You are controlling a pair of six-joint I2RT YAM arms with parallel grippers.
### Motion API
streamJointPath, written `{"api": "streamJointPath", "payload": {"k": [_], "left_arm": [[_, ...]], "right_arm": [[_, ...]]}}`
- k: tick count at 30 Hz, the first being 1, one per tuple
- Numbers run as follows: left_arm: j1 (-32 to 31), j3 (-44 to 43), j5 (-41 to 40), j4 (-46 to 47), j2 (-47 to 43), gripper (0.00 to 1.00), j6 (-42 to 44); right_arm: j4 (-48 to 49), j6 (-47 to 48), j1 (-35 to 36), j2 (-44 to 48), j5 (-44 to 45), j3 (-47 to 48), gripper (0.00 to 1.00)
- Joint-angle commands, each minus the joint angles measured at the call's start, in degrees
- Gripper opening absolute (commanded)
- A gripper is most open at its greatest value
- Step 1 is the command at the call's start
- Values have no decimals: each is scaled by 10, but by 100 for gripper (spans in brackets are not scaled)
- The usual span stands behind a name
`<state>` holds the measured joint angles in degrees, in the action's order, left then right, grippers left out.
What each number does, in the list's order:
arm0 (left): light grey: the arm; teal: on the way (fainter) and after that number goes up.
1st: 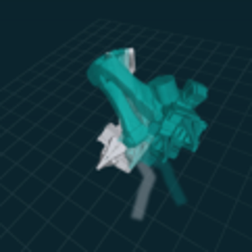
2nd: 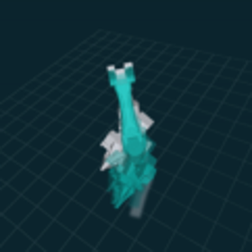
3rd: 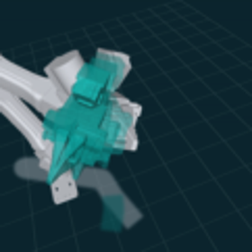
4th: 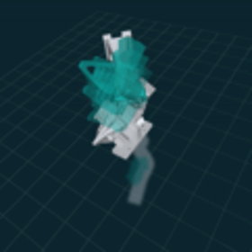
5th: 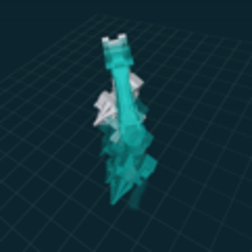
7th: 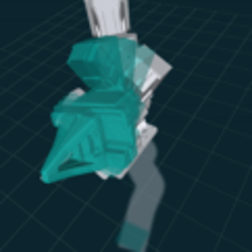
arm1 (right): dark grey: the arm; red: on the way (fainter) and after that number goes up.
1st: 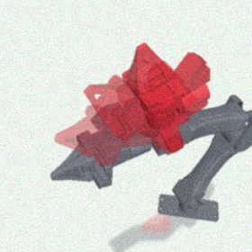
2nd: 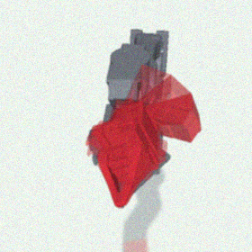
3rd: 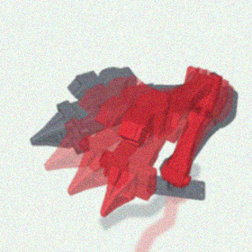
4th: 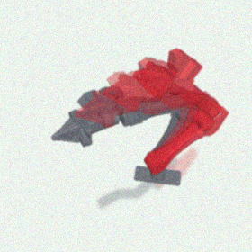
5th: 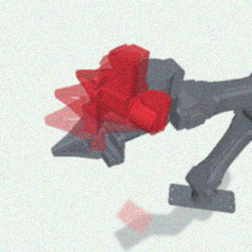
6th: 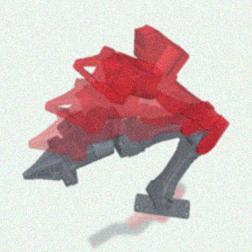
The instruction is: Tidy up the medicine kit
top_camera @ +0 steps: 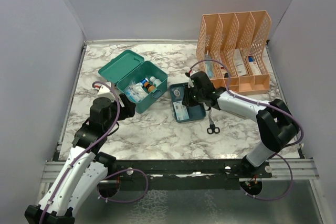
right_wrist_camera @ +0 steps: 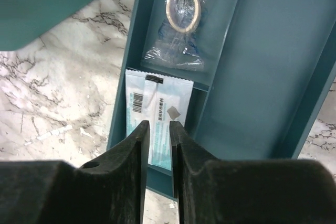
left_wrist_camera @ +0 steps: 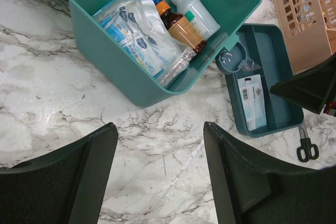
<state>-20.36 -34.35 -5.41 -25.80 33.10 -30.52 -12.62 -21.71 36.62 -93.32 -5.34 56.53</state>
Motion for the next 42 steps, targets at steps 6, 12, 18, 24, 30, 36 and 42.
{"api": "streamJointPath", "payload": {"k": [6,12,18,24,30,36,42], "left_arm": [[0,2,-8,5,8,70,-2],[1,2,-8,4,7,70,-1],[0,2,-8,4,7,70,-2],[0,1,-2,5,12,70,0],[0,1,-3,5,10,70,0],[0,1,-2,5,7,70,0],[0,1,-5,5,1,70,-1]], "right_arm": [[-6,-59,52,-27,136,48,21],[-5,-49,65,-85,126,75,21],[-9,-61,70,-122,144,84,26],[-31,-80,70,-148,159,101,26],[-38,-91,70,-115,137,103,27],[-35,-108,70,2,173,55,29],[-70,-165,69,95,320,-35,34]]}}
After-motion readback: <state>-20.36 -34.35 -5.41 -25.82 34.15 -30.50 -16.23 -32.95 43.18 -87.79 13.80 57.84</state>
